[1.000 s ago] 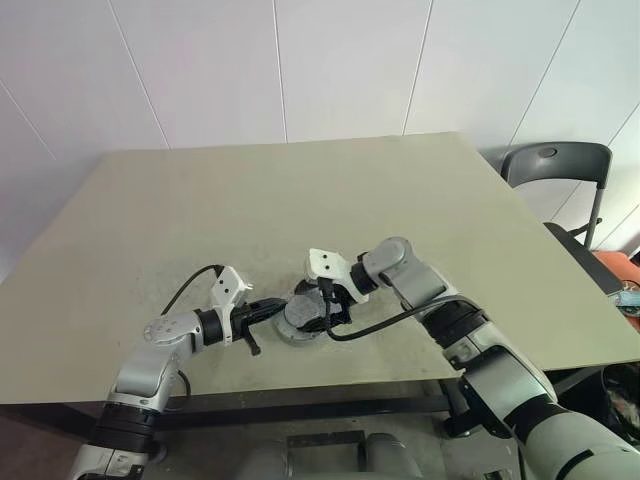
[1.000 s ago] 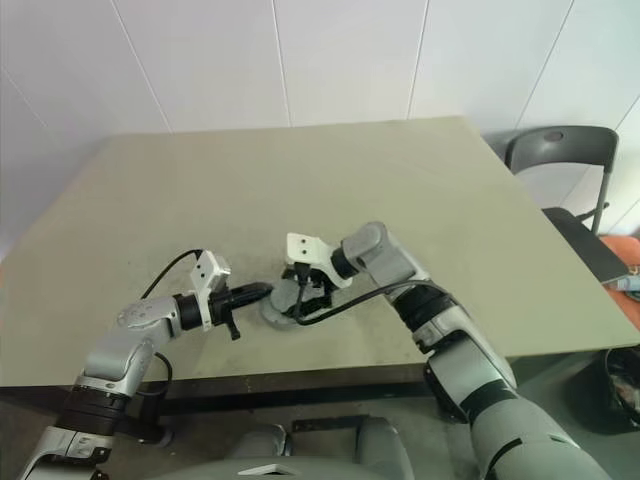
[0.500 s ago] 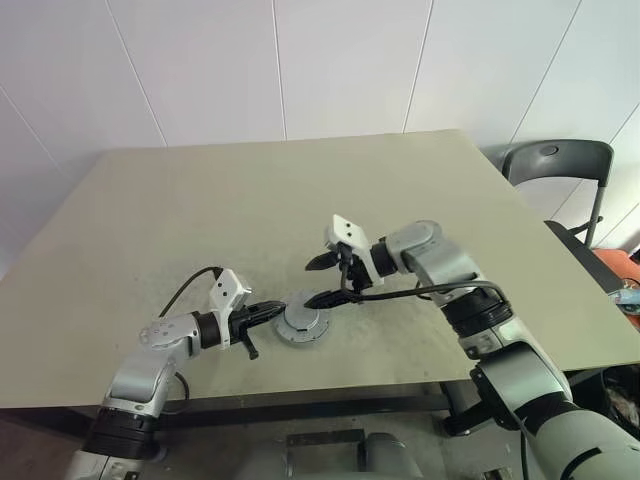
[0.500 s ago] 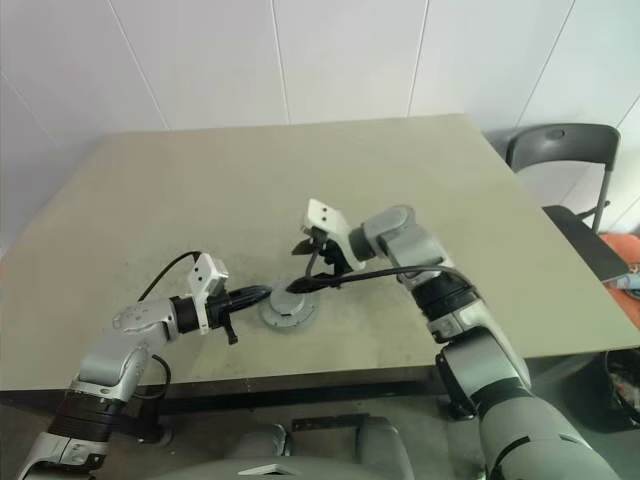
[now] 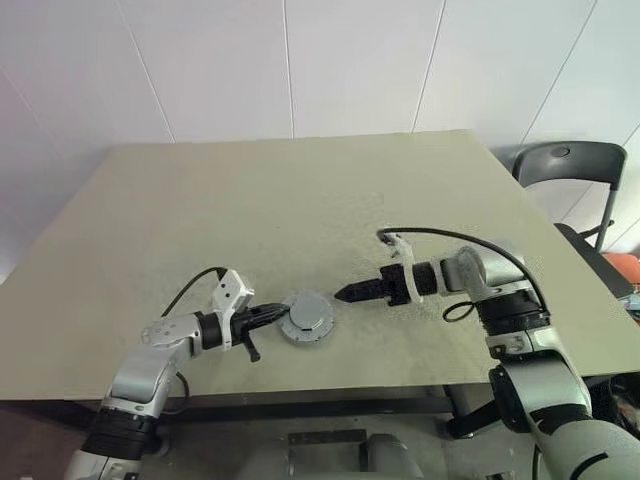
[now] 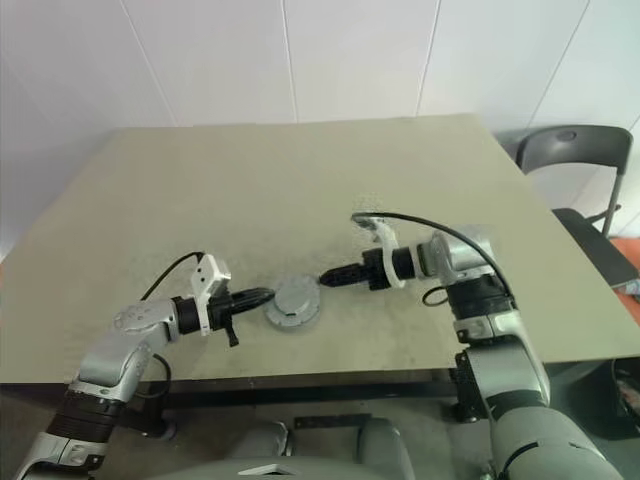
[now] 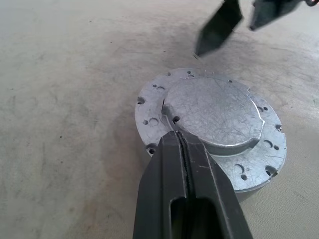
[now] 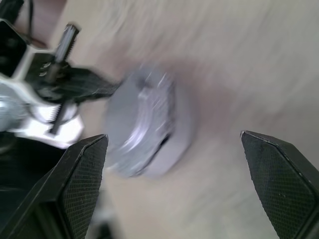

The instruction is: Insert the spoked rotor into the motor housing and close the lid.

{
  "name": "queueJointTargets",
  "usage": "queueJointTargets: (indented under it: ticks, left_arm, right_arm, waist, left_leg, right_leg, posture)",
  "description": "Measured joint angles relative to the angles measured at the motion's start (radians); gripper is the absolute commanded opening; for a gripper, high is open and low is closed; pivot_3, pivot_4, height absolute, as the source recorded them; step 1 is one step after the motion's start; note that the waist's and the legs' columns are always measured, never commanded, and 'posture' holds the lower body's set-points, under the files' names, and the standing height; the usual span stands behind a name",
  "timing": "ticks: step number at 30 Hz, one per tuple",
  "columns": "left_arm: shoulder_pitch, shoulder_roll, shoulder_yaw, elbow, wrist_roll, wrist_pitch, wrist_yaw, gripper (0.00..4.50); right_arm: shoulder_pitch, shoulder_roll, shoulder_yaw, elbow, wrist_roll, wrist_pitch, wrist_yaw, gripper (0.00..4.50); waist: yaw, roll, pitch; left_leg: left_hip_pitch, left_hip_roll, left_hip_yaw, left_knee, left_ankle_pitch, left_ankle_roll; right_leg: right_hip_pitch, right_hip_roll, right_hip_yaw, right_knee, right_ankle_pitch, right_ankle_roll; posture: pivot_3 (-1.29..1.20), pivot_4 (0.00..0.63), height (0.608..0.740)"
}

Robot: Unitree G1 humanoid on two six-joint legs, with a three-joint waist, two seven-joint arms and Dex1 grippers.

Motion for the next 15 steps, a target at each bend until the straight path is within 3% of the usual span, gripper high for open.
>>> queueJointTargets:
  ticks: [4, 15]
  left_arm:
    - [-0.001, 0.002, 0.001, 0.000, -0.002, 0.000, -0.003, 0.00]
    - [0.000, 0.004, 0.002, 0.000, -0.005, 0.000, -0.003, 0.00]
  right_arm:
    - [-0.031, 0.020, -0.066, 0.084, 0.084, 0.081, -0.077, 4.47]
    - [-0.027, 0.094, -0.105, 0.193, 0.209, 0.082, -0.283, 4.47]
  waist:
    - [-0.002, 0.000, 0.000]
    - [-0.004, 0.000, 0.000]
  left_leg:
    - [-0.002, 0.000, 0.000, 0.002, 0.000, 0.000]
    - [-0.003, 0.000, 0.000, 0.003, 0.000, 0.000]
  right_leg:
    - [-0.002, 0.000, 0.000, 0.000, 0.000, 0.001]
    - [-0.002, 0.000, 0.000, 0.001, 0.001, 0.002]
  posture:
    - [0.00, 0.000, 0.740]
    - [0.00, 0.000, 0.740]
